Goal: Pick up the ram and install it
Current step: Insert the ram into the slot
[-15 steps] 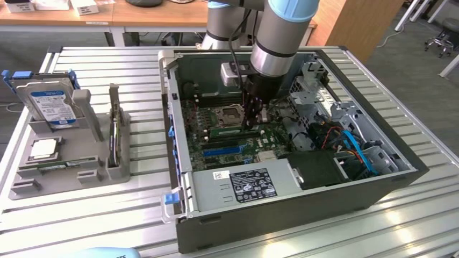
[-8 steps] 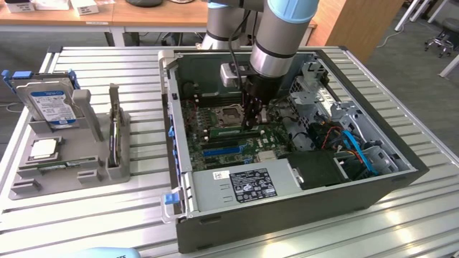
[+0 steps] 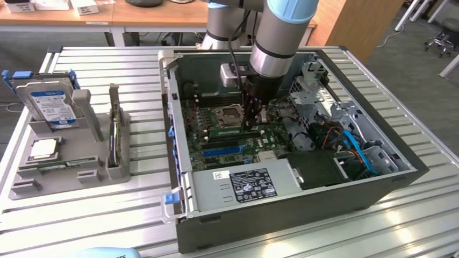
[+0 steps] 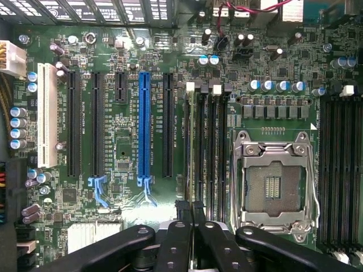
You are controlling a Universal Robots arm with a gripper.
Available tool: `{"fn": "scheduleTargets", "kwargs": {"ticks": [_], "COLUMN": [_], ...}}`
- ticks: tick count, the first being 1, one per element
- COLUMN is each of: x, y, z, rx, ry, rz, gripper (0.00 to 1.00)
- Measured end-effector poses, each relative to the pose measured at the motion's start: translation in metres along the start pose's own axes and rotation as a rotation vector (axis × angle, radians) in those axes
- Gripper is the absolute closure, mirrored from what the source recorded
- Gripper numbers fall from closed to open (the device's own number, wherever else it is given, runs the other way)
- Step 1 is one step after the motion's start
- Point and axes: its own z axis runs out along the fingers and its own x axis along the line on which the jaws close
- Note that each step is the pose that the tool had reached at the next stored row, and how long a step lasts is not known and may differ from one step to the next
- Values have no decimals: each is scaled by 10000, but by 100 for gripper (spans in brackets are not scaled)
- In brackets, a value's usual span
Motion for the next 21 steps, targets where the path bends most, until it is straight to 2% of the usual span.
{"fn": "scheduleTargets", "kwargs": {"ticks": [21], "x": [0], "y": [8], "z": [18], "rx": [-1], "ry": [1], "rz": [1], "gripper": [88]}}
